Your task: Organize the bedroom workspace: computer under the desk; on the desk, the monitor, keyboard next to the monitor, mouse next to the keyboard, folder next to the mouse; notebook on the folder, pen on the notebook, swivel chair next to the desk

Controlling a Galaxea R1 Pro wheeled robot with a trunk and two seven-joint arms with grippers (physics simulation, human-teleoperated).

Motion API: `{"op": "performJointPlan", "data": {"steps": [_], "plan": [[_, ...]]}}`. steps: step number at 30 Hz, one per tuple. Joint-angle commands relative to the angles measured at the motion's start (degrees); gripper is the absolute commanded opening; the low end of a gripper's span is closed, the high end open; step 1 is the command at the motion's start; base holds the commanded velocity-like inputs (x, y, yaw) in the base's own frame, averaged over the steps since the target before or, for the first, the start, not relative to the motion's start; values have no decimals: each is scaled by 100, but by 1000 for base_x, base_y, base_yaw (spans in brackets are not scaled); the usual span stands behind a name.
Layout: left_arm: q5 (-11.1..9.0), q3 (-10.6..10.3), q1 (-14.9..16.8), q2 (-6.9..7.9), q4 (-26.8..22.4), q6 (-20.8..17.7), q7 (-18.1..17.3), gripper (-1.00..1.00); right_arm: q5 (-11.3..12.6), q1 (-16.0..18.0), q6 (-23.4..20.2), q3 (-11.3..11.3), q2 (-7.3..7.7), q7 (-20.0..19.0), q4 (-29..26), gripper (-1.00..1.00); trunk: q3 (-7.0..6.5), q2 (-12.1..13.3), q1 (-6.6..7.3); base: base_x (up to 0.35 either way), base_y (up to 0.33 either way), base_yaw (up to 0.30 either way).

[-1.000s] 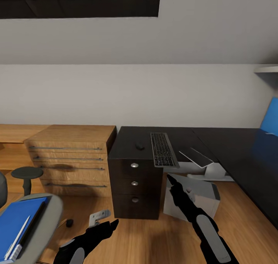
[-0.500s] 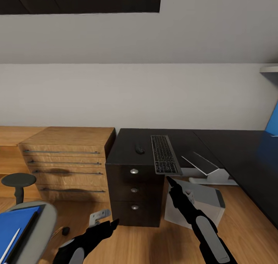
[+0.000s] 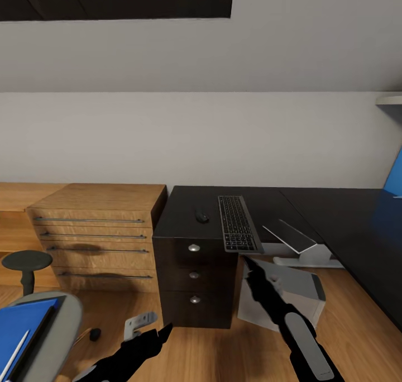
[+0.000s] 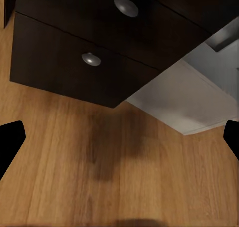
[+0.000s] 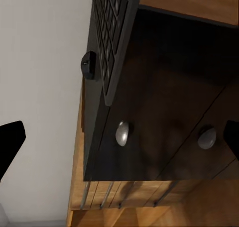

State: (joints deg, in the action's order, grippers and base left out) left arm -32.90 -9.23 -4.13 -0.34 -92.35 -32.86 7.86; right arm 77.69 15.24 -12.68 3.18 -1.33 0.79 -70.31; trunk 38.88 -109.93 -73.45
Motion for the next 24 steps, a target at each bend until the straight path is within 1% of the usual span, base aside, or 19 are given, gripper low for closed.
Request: {"op": "performJointPlan", "data": {"steps": [1, 2, 3, 5, 8, 12, 24], "plan": [[-63, -1, -6, -1, -13, -18, 50, 100, 43, 2, -15, -73, -4, 9, 19, 100, 5, -2, 0, 0, 0, 0], [-65, -1, -10, -1, -16, -18, 49, 100, 43, 3, -18, -173, -5, 9, 70, 100, 5, -2, 0, 0, 0, 0], [-66, 0, -14, -1, -18, -18, 49, 100, 45, 4, -21, -349, -8, 9, 177, 100, 5, -2, 0, 0, 0, 0], [-67, -2, -16, -1, -19, -18, 49, 100, 50, 5, -23, -510, -10, 9, 287, 100, 5, -2, 0, 0, 0, 0], [-66, -2, -17, -1, -20, -18, 49, 100, 52, 5, -23, -578, -9, 9, 334, 100, 5, -2, 0, 0, 0, 0], [-67, -5, -17, -1, -20, -18, 49, 100, 56, 5, -24, -610, -14, 9, 357, 100, 5, -2, 0, 0, 0, 0], [-66, 0, -17, -1, -20, -18, 52, 100, 53, 5, -24, -622, -23, 9, 369, 100, 5, -2, 0, 8, 0, 0]]}}
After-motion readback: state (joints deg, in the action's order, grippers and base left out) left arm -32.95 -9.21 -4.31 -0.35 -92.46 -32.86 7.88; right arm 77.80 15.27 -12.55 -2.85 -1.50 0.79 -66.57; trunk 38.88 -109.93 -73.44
